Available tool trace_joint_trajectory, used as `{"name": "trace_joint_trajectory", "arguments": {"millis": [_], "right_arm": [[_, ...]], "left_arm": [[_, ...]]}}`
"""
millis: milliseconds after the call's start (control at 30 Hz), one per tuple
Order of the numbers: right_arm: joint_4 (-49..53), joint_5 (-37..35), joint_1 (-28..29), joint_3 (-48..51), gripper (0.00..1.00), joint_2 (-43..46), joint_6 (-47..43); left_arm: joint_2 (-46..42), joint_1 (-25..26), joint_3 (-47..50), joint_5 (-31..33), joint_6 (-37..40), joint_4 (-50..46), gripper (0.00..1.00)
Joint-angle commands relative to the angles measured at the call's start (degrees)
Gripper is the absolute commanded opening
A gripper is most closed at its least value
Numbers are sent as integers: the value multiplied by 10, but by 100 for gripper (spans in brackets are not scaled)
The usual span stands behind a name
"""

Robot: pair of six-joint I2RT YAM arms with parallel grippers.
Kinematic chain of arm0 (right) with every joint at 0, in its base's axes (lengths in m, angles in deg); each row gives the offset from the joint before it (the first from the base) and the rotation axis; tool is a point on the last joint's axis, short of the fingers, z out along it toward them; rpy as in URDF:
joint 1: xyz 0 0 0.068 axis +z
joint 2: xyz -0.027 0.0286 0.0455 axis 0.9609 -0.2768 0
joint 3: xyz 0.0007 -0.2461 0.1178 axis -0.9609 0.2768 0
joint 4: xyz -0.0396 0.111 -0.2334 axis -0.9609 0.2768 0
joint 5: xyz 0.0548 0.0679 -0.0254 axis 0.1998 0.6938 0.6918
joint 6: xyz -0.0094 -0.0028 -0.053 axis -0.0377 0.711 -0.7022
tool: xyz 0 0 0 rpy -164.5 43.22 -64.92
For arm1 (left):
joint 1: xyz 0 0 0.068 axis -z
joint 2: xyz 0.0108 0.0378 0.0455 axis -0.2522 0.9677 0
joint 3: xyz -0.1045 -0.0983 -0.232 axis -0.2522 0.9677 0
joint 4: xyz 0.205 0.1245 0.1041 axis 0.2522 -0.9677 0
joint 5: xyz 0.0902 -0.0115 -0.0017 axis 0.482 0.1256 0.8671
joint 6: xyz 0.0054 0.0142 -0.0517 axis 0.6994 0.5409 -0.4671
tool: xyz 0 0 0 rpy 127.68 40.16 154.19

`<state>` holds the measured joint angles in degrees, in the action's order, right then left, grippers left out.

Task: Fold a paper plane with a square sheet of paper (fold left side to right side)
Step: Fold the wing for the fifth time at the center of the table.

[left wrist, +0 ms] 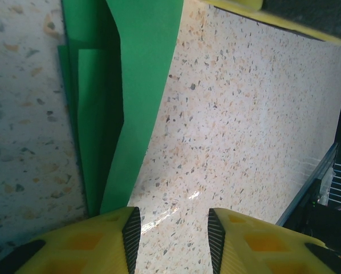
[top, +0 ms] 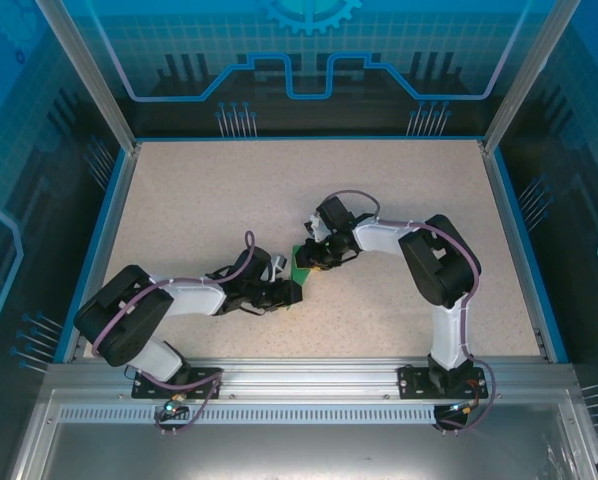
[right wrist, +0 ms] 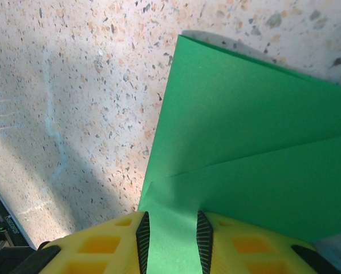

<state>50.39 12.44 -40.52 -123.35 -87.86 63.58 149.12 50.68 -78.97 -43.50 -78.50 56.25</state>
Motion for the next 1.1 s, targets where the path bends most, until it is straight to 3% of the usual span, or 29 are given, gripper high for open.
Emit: {"name": "trace_joint_trajectory", "arguments": {"millis": [0, 700, 933, 1067], "right_arm": [[37, -27, 6, -4, 32, -26, -12], [52, -30, 3, -13, 32, -31, -16], [51, -28, 4, -15, 32, -31, -15], [52, -28, 5, -16, 32, -32, -15]], "left_arm": [[10, 3, 24, -10, 0, -26, 40], [-55, 17, 57, -50, 42, -88, 32], [-151, -17, 17, -48, 48, -135, 34], [-117, -21, -32, -66, 64, -137, 35]]}}
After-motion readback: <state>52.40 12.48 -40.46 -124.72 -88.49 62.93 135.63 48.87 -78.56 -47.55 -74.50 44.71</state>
